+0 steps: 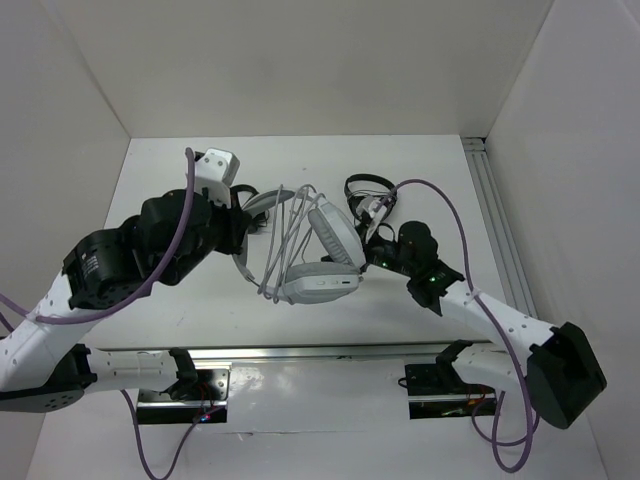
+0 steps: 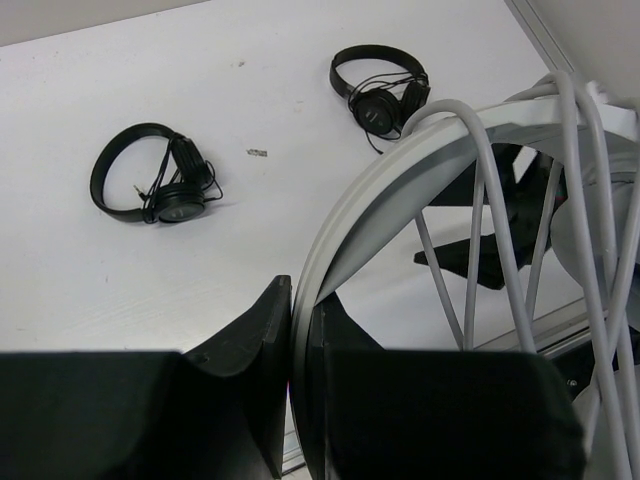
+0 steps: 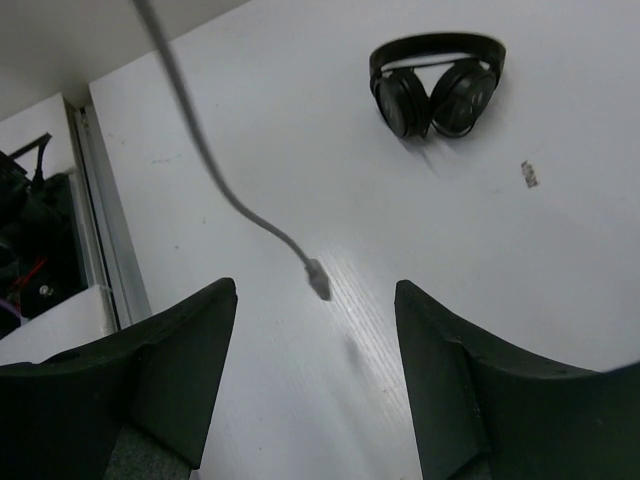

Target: Wrap the headphones

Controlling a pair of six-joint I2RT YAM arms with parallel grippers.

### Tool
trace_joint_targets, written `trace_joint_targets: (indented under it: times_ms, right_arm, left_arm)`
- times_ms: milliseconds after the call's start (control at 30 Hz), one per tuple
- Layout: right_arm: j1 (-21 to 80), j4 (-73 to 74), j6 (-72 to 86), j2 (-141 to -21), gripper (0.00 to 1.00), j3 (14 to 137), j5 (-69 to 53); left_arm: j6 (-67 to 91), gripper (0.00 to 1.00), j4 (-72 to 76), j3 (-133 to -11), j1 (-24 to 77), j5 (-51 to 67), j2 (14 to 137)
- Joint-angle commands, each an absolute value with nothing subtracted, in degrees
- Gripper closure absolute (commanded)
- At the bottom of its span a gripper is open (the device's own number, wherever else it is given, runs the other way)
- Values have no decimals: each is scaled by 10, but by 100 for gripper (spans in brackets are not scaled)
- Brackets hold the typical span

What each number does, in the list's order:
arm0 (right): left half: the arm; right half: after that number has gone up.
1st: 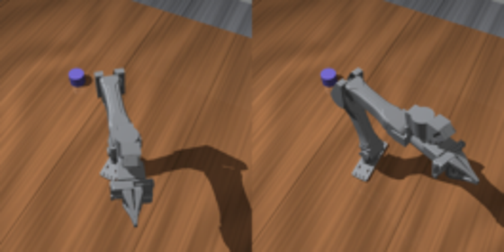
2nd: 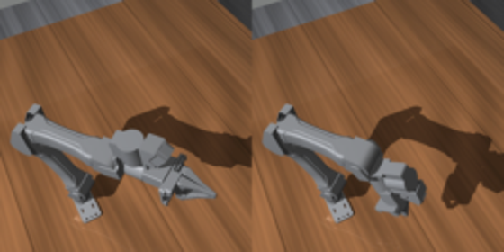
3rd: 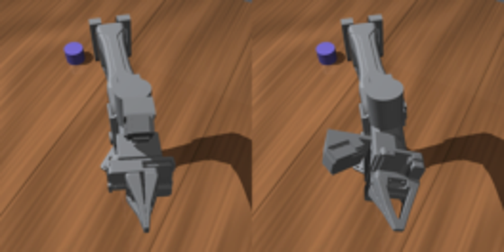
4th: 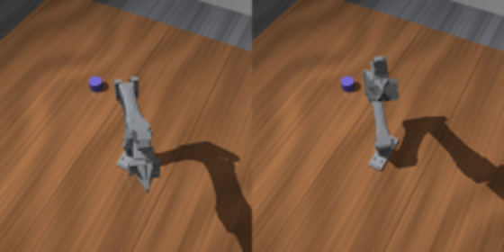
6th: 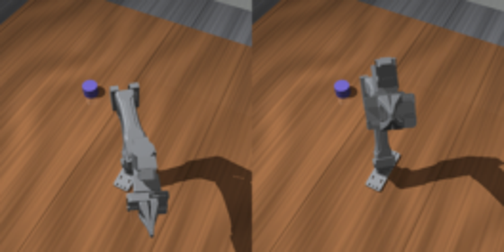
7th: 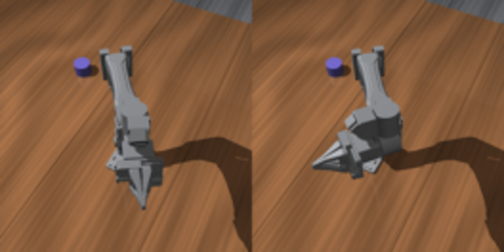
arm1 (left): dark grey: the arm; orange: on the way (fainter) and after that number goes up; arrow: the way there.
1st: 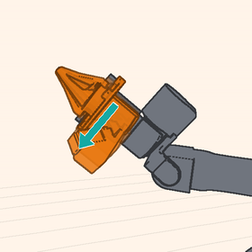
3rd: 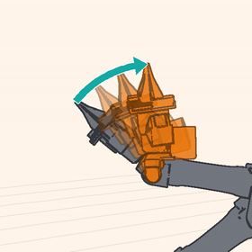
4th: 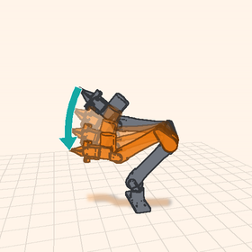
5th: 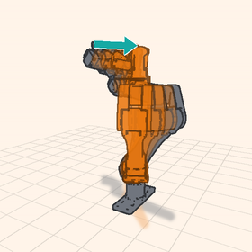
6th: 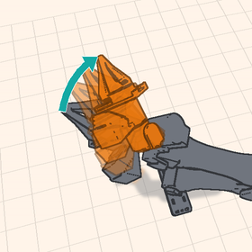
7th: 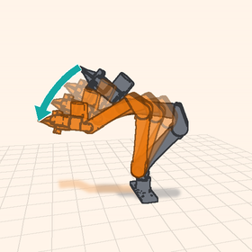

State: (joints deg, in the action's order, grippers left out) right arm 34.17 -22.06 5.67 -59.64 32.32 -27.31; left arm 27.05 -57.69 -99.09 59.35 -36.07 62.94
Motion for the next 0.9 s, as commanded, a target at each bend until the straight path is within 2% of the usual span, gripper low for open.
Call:
trace_joint_targets:
  times_ms: [0, 167, 400, 667, 733, 767, 800, 833, 867]
  right_arm:
    - [346, -246, 40, -634, 28, 323, -281]
    - [395, -251, 40, -710, 28, 343, -323]
    - [438, -296, 61, -736, 28, 330, -323]
    - [454, -314, 46, -761, 31, 337, -238]
    - [454, -319, 46, -791, 41, 342, -233]
    - [454, -334, 46, -800, 51, 347, -233]
    - [454, -334, 46, -809, 63, 352, -233]
    - [454, -342, 46, -816, 92, 352, -233]
    - [454, -342, 46, -831, 97, 359, -233]
  left_arm:
    - [297, 100, -514, -1031, 594, -362, 621]
    - [297, 100, -526, -1037, 594, -379, 621]
    - [297, 100, -532, -1054, 594, -379, 621]
    - [303, 100, -532, -1054, 594, -367, 610]
    - [303, 100, -532, -1054, 594, -367, 610]
    - [303, 100, -532, -1060, 594, -367, 610]
    - [303, 100, -532, -1060, 594, -367, 610]
    - [303, 100, -532, -1060, 594, -374, 610]
    - [308, 100, -532, -1060, 594, -374, 610]
